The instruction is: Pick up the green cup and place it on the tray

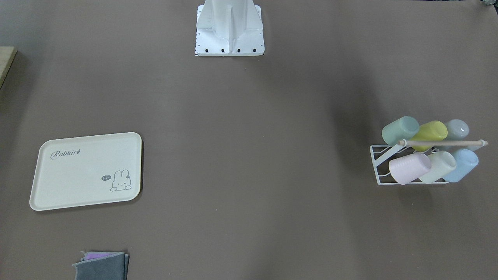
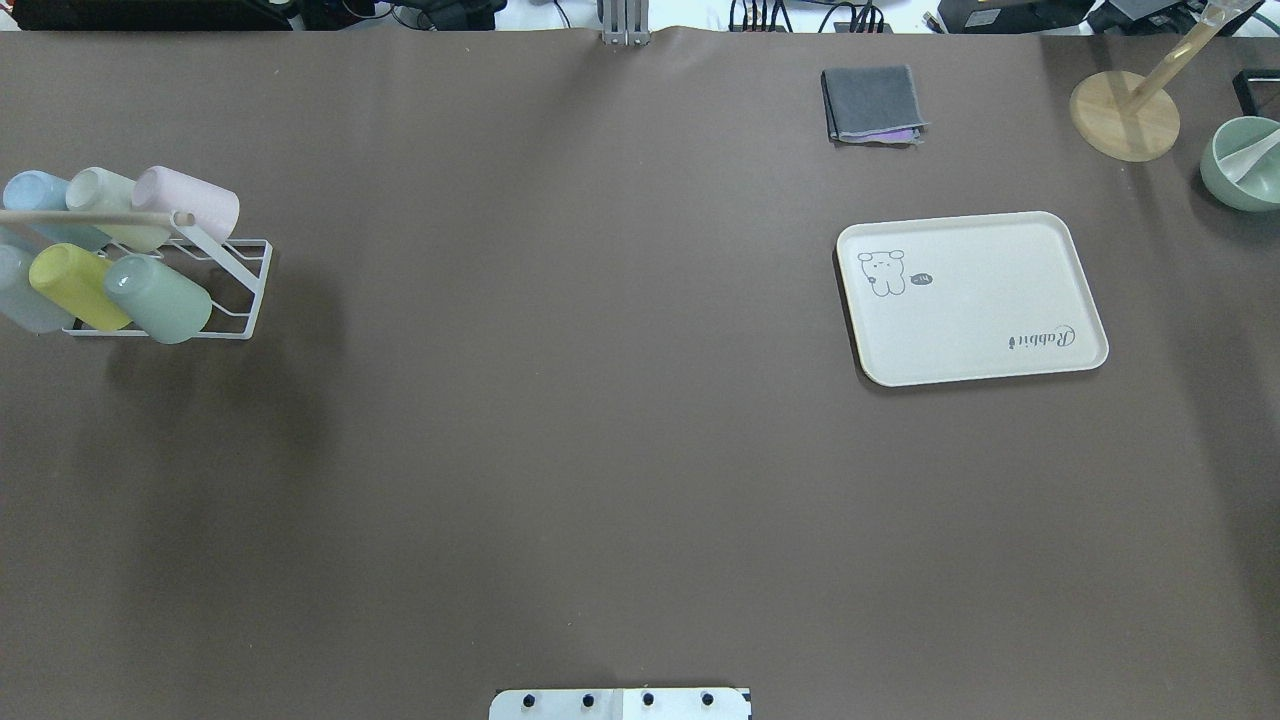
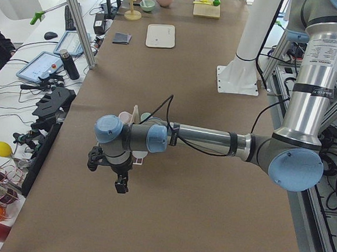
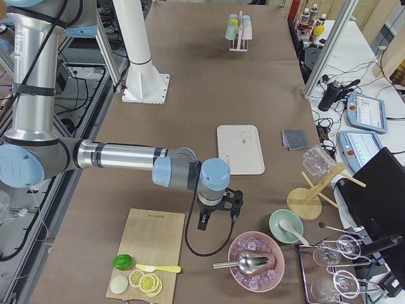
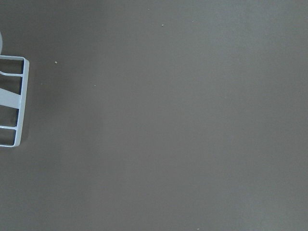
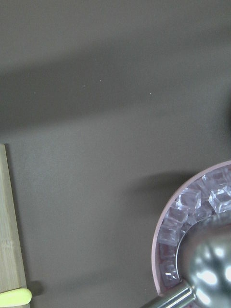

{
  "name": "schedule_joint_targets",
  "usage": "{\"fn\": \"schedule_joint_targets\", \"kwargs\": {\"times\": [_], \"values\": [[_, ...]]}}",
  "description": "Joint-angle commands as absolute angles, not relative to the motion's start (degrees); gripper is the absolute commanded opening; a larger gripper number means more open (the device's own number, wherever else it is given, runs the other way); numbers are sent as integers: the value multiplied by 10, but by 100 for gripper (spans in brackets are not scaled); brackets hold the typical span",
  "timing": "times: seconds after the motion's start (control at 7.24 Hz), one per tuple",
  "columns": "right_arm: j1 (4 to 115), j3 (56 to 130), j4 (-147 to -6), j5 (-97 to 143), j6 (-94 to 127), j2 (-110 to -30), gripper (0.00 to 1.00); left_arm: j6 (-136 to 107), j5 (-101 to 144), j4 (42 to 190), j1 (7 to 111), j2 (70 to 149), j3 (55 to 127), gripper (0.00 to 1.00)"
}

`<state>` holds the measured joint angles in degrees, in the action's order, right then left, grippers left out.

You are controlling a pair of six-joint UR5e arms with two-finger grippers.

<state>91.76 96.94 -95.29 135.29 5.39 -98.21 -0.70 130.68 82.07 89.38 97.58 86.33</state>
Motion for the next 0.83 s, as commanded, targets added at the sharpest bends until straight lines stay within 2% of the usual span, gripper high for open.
{"fn": "schedule_joint_targets", "kwargs": {"times": [0.0, 0.69], "values": [[918, 969, -953, 1353, 54, -982, 100, -8, 1307, 821, 894, 977, 863, 98], [918, 972, -953, 1348, 53, -983, 100, -8, 1307, 821, 893, 977, 861, 98]]}}
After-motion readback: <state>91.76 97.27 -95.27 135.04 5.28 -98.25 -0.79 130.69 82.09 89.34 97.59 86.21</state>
